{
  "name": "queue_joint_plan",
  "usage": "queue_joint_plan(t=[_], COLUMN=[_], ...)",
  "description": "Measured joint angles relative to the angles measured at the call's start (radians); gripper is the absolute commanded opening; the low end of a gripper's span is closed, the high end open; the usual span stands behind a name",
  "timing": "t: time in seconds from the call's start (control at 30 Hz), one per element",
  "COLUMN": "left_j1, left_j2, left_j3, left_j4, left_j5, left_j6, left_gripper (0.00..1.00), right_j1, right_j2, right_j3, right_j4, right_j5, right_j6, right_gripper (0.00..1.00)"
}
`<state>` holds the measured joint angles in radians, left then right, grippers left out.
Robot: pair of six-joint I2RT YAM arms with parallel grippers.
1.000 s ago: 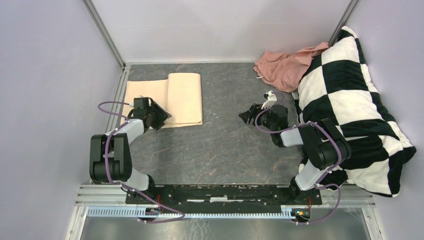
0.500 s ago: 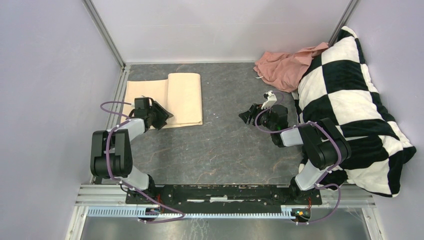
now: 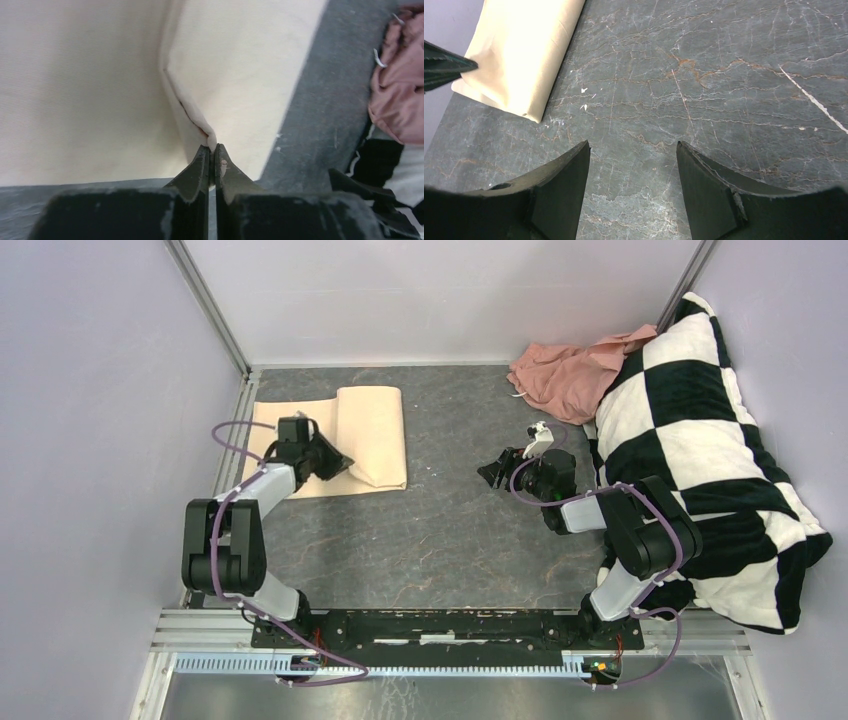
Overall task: Open and lay out the surgical kit
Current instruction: Open the surgical kit at the center of the board.
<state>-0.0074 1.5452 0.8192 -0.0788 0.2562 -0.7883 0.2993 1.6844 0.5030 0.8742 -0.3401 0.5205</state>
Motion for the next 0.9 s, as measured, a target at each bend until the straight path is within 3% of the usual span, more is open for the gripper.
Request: queue_joint_plan(t=[0.2, 0.4, 0.53, 0.7, 0.83, 0.9], left_j1=[-0.165, -0.381, -0.547, -0.726, -0.788, -0.786], left_j2=[0.029, 0.167, 0.345, 0.544, 0.549, 0.497], left_j3=[0.194, 0.442, 0.691, 0.998, 1.019, 0.944], left_j4=[-0.06, -0.116, -0.22, -0.417, -0.487, -0.499], left_j5=[-0.001, -0.05, -0.142, -0.249, -0.284, -0.309], left_j6=[0.0, 0.0, 0.017, 0.097, 0.15, 0.165], left_gripper=[0.04, 0.07, 0.25, 0.67, 0.87, 0.91], right_j1=[0.0, -0.008, -0.045, -0.1, -0.109, -0.109], right_j2=[-0.001, -0.061, -0.118, -0.143, -0.141, -0.127], right_j3=[0.0, -0.03, -0.075, -0.113, -0.112, -0.106], right_j4=[-0.001, -0.024, -0.024, -0.032, -0.045, -0.047], right_j5=[0.012, 0.095, 0.157, 0.206, 0.208, 0.192], right_j6=[-0.002, -0.008, -0.009, -0.008, -0.01, -0.012], right_gripper=[0.71, 0.71, 0.72, 0.72, 0.72, 0.71])
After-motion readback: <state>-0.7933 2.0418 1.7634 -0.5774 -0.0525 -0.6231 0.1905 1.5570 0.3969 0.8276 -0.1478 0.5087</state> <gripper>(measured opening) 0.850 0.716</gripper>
